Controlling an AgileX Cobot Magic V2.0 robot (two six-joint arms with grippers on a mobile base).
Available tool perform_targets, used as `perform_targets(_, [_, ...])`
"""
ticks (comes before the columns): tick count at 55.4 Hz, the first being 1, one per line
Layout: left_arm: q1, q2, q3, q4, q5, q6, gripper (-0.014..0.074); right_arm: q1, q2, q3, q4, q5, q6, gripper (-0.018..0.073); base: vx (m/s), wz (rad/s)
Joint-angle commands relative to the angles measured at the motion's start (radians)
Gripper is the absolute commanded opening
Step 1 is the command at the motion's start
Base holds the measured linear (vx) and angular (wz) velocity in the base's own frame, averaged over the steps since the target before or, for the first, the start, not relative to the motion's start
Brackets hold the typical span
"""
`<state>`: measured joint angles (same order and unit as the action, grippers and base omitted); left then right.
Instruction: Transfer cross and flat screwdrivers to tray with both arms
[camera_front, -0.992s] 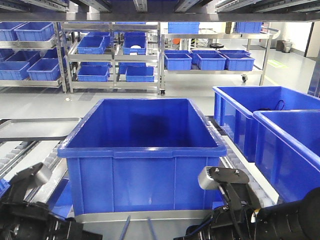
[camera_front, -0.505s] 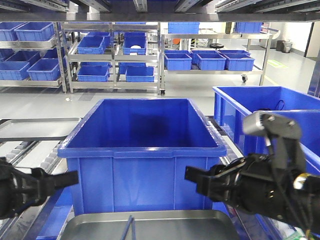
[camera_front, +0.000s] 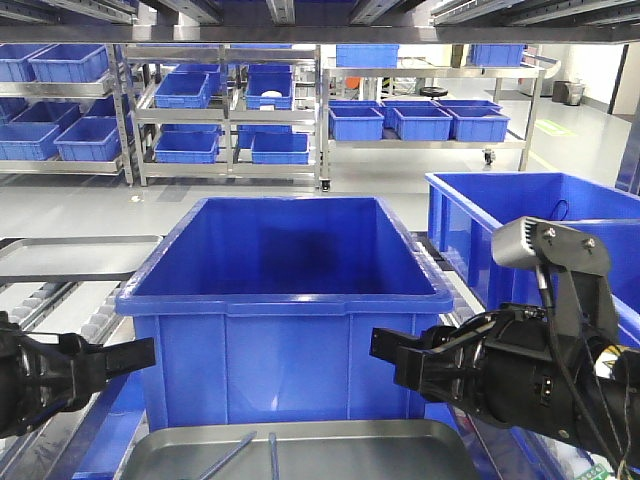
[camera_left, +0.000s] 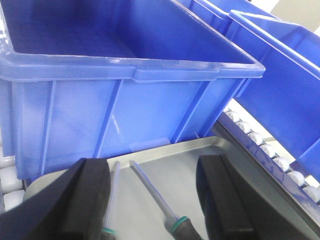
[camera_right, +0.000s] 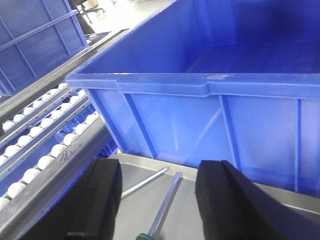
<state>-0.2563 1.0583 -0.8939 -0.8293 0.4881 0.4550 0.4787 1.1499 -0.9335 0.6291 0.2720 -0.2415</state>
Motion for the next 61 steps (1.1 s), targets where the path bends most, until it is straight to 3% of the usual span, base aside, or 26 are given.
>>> perform_targets(1, [-0.004, -0.045, -0.019, 0.081, -0.064, -0.001, 0.0475, 0.001, -0.023, -0.032, 0.009, -0.068, -0.009, 0.0428, 0.0, 0.0])
perform_targets(6, [-0.003, -0.127, 0.044, 0.265, -0.11, -0.074, 0.0389, 0.001, -0.023, -0.032, 0.009, -0.068, -0.009, 0.0428, 0.0, 0.0])
perform_targets(12, [-0.003, -0.259, 0.191, 0.513, -0.224, -0.306, 0.0231, 0.001, -0.023, -0.032, 0.009, -0.068, -0.009, 0.0428, 0.0, 0.0])
perform_targets(17, [-0.002, -0.394, 0.34, 0.673, -0.335, -0.434, 0.0091, 0.001, -0.023, -0.032, 0.009, -0.068, -0.009, 0.0428, 0.0, 0.0])
perform_targets(20, [0.017, -0.467, 0.417, 0.727, -0.398, -0.455, 0.0006, 0.001, -0.023, -0.032, 0.009, -0.068, -0.009, 0.0428, 0.0, 0.0])
perform_targets(31, [0.158, -0.74, 0.656, 0.738, -0.473, -0.46, -0.0007, 0.001, -0.023, -0.032, 0.009, -0.068, -0.009, 0.0428, 0.0, 0.0])
perform_targets(38, [0.206, -0.915, 0.781, 0.738, -0.473, -0.46, -0.0007, 0.001, -0.023, -0.032, 0.009, -0.068, -0.009, 0.0428, 0.0, 0.0])
perform_targets(46, [0.218, -1.095, 0.903, 0.738, -0.468, -0.462, -0.0007, 0.001, -0.023, -0.032, 0.009, -0.068, -0.009, 0.0428, 0.0, 0.0])
perform_targets(49, [0.218, -1.076, 0.892, 0.739, -0.418, -0.462, -0.0007, 0.001, -0.022, -0.032, 0.009, -0.067, -0.009, 0.0428, 0.0, 0.0])
perform_targets(61, [0.218, -1.07, 0.894, 0.739, -0.407, -0.461, -0.0007, 0.001, -0.02, -0.032, 0.009, -0.06, -0.009, 0.0428, 0.0, 0.0])
